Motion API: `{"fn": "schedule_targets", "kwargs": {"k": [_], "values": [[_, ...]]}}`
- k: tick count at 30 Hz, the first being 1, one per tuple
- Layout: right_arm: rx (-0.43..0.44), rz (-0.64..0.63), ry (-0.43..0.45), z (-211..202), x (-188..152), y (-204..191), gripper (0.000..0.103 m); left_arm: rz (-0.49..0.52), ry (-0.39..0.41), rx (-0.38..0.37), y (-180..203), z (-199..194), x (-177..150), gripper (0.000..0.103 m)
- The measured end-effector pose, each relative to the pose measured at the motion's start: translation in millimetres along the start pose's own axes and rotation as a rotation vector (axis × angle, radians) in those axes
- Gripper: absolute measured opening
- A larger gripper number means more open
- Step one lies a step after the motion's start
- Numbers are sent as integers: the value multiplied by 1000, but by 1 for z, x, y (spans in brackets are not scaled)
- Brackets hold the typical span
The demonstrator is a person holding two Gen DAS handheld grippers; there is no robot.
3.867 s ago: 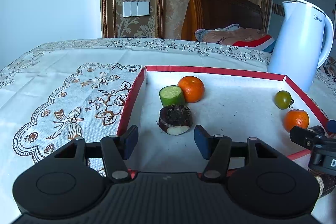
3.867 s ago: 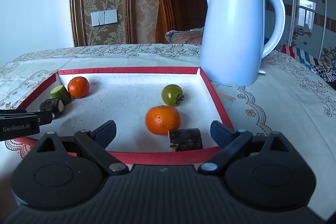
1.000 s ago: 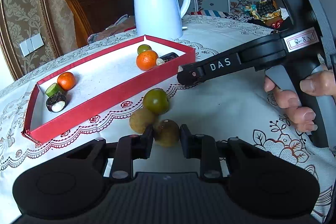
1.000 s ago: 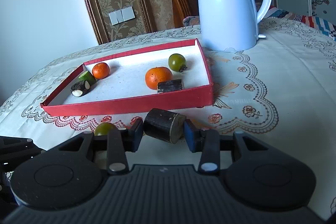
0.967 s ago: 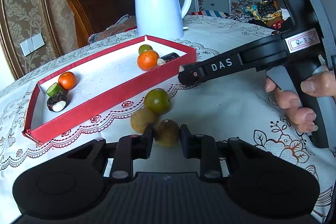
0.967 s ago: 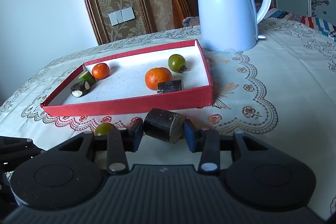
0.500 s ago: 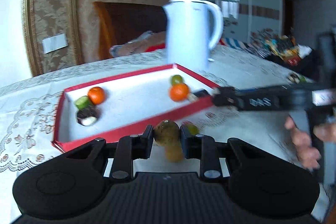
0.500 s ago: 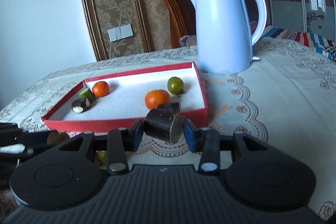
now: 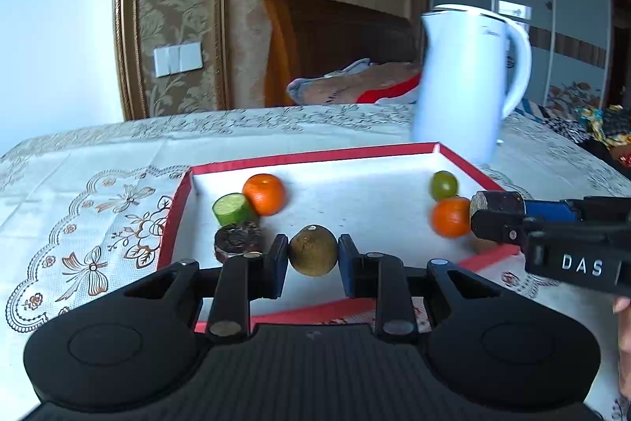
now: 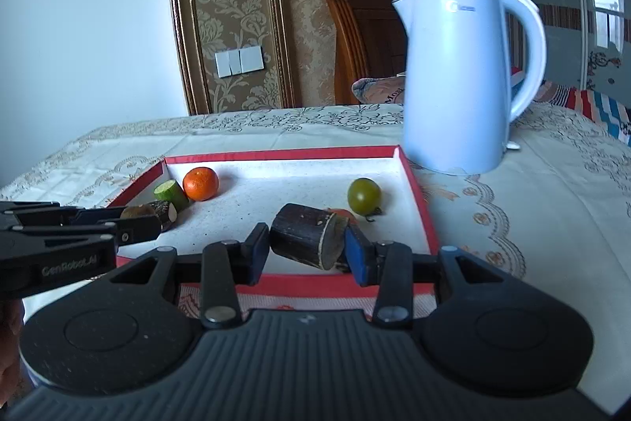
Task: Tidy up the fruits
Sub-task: 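Carry the kiwi and eggplant cylinder over the red tray with both tools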
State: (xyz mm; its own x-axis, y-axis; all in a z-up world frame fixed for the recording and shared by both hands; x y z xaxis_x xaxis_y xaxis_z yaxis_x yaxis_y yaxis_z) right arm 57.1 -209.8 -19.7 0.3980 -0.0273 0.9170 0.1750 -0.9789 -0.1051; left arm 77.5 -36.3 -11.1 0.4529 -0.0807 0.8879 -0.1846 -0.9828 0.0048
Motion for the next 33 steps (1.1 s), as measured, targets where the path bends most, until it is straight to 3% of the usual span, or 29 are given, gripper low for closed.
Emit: {"fn": "schedule_targets", "kwargs": {"k": [19,33], "values": [[-9,-55,-72,44,-3,-29,39,-51,-66,139,-21,29,-7,26],[-24,-101,-108,63,-6,-42,39,-91,-97,154,-28,38,-10,27]]}}
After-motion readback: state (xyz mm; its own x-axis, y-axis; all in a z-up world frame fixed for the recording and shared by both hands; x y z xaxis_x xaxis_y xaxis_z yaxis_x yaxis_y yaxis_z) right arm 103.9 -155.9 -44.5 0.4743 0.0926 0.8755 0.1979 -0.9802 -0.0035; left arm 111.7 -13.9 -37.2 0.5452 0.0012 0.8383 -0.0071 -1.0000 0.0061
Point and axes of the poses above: each gripper's, at about its wrist camera, not at the fingertips, and z roughly the way its jaws point, y to its right, x to its top, the point moved 5 cm from there along z, roughly the way its jaws point, and after that the axes turned 1 degree about y, right-handed, at the moved point
